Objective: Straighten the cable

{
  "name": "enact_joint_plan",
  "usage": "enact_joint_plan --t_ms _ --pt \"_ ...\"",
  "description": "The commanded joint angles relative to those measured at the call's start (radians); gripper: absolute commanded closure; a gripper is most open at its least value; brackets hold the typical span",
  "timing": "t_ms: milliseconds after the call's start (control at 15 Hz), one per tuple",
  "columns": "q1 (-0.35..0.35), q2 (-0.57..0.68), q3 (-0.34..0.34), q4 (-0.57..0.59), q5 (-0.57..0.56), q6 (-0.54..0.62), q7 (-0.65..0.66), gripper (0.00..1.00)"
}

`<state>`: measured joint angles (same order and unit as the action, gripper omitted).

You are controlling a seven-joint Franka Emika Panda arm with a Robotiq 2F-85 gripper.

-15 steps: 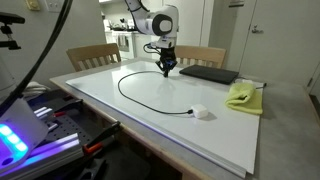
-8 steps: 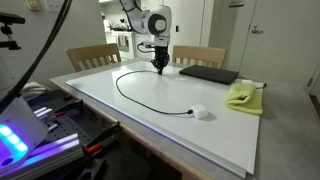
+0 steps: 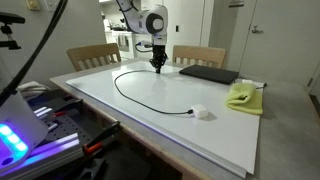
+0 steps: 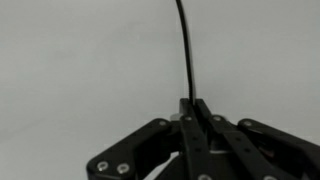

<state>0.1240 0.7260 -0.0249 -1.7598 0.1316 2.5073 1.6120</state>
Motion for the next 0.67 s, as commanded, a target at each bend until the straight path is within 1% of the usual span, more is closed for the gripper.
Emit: enact_joint_plan --t_ms 0,333,400,533,600 --pt "0.012 0.001 -0.013 0.003 0.014 -0.004 -0.009 0.91" --pt "0.012 0.001 -0.013 0.003 0.014 -0.004 -0.01 0.91" --pt "0.008 0.002 -0.012 0.005 0.017 -0.005 -0.012 0.98" --pt "0.001 0.002 0.001 0.007 0.007 0.028 -0.061 0.98" --pt "0.004 0.002 0.007 0.007 -0.018 0.056 -0.119 0.98"
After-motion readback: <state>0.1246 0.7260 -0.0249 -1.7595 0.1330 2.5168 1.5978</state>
